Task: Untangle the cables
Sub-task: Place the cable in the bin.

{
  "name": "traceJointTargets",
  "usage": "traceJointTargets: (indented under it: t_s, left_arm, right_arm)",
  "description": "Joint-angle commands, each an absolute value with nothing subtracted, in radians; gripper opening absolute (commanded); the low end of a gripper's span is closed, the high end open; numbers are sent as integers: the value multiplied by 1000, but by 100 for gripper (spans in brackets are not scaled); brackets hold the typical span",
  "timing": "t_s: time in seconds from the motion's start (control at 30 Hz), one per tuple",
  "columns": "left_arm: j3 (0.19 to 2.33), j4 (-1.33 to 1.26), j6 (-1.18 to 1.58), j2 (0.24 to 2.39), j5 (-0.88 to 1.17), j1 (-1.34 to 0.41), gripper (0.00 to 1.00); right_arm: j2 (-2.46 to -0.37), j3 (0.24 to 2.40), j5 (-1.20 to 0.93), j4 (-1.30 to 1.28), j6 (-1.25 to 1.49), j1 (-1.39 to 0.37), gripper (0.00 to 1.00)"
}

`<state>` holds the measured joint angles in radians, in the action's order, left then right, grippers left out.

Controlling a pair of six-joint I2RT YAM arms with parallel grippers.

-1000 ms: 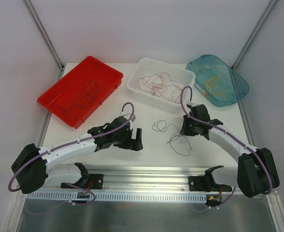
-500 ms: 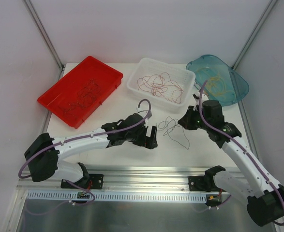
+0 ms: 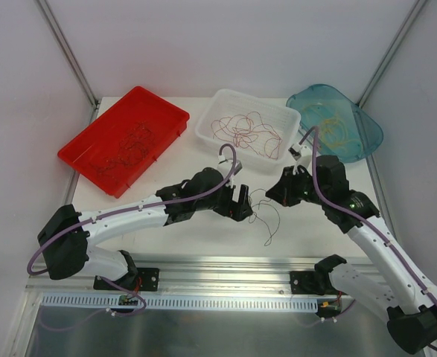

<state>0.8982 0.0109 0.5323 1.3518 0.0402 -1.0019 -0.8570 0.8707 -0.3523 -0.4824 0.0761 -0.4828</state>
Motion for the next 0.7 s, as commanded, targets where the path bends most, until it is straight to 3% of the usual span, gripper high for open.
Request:
traceJointTargets:
  t_s: [0.0,0.27,0.37,0.5,0.53,0.67]
  left_arm:
    - [948,-97,431,1327,95,-1011,84]
    - [957,-120,324,1339,140,-1011,80]
    - [960,-120,304,1347,149,-1011,71]
    - [950,-121,302,1344,152,-1011,47]
    - [946,-121,302,1339,147,-1009,34]
    - [936,-120,302,1307,120,-1009,0]
  right_arm:
    - [-856,920,-443,-482,19,-508,1]
    - [-871,933,-525,-479,-43,-569,1]
    - [-868,933,-538,-469,-49,-578,1]
    - [-870,931,-529,-474,-55,-578,1]
    - [-870,928,-528,-472,-57,-580,1]
    - [-873,916,-493,-479,-55,-580,1]
